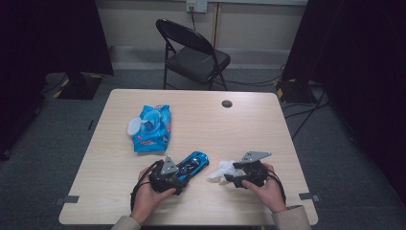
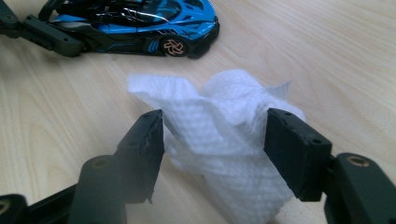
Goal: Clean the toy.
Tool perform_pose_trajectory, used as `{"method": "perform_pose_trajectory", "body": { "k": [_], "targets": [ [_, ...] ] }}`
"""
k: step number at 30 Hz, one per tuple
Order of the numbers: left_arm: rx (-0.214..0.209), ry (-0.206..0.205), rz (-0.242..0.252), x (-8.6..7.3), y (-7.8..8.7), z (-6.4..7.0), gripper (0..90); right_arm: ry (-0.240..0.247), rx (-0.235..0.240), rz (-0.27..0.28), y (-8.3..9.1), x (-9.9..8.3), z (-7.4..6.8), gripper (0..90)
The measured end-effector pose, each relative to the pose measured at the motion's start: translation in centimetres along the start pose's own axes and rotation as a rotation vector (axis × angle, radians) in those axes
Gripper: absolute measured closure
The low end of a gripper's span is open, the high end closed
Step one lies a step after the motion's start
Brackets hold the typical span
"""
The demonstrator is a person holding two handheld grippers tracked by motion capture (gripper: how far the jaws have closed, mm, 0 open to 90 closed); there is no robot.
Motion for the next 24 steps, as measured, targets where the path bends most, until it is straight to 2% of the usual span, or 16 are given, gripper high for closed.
{"method": "perform_pose_trajectory", "body": {
  "k": [6,11,15,17,19,21,24],
  "targets": [
    [-0.009,0.019,0.002,-0.1,0.1,-0.1,23.8,-0.026,-0.007,-0.023,-0.6,-0.5,0.3,49.2],
    [-0.009,0.022,0.002,-0.1,0.1,-0.1,23.9,-0.018,-0.033,-0.047,-1.0,-0.9,0.4,57.2],
    [-0.007,0.024,0.002,-0.1,0.1,-0.1,23.9,0.017,-0.069,-0.069,-1.2,-1.0,0.3,62.5],
    [-0.007,0.024,0.002,-0.1,0.1,-0.1,24.0,0.043,-0.089,-0.085,-1.4,-1.0,0.2,67.9],
    [-0.006,0.024,0.004,-0.1,0.1,-0.1,23.9,0.053,-0.096,-0.103,-1.3,-0.9,0.1,77.9],
    [-0.007,0.028,0.0,-0.1,0.1,-0.1,23.9,0.06,-0.103,-0.112,-1.4,-0.8,0.1,81.6],
    [-0.006,0.027,-0.001,-0.1,0.1,-0.1,23.9,0.033,-0.099,-0.121,-1.4,-0.7,0.2,84.1]
  ]
}}
Point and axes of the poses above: each handheld gripper's, and its own axes: y roughly backward along the jaws, x roughly out of its top, z roughly to its right, the point moved 9 cm from there along -y, roughly forward along the jaws, and after that the axes turned 11 degrees about y, right-handed, at the moved point
